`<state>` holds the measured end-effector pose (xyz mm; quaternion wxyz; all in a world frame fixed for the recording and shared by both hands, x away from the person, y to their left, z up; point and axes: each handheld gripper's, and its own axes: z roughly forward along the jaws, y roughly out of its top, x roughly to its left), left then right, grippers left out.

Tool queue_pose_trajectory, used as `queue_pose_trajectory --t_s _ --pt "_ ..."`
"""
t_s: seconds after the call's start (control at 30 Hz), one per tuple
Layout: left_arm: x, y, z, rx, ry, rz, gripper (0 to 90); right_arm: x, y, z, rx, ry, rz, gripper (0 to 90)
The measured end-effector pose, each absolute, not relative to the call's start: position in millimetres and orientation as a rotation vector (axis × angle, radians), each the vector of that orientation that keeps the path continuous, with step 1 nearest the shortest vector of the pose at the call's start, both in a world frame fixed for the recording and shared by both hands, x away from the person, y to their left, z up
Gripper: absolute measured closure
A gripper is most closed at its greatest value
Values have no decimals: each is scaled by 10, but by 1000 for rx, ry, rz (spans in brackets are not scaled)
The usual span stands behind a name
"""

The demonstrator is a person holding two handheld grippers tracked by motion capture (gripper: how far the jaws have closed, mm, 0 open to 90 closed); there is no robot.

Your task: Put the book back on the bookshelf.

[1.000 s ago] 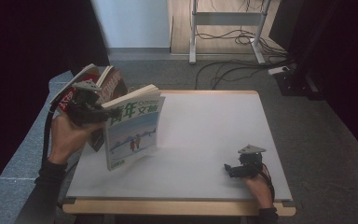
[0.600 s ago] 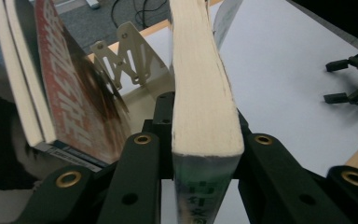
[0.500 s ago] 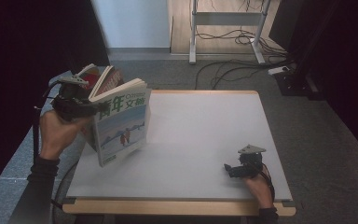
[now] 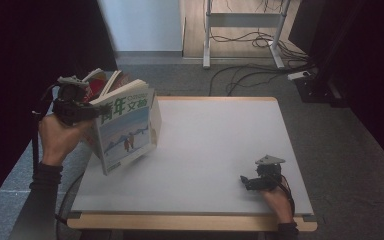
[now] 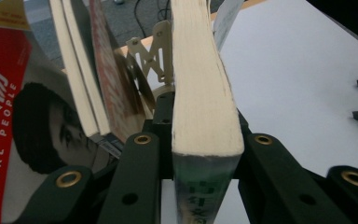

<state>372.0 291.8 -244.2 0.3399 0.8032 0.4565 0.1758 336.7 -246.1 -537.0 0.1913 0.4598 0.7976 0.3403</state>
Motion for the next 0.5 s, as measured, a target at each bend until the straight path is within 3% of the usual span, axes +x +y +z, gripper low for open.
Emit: queue_pose_trajectory --t_s 0.5 --pt "3917 2812 -2545 2028 1237 479 744 3367 -2462 -5369 1291 2242 956 0"
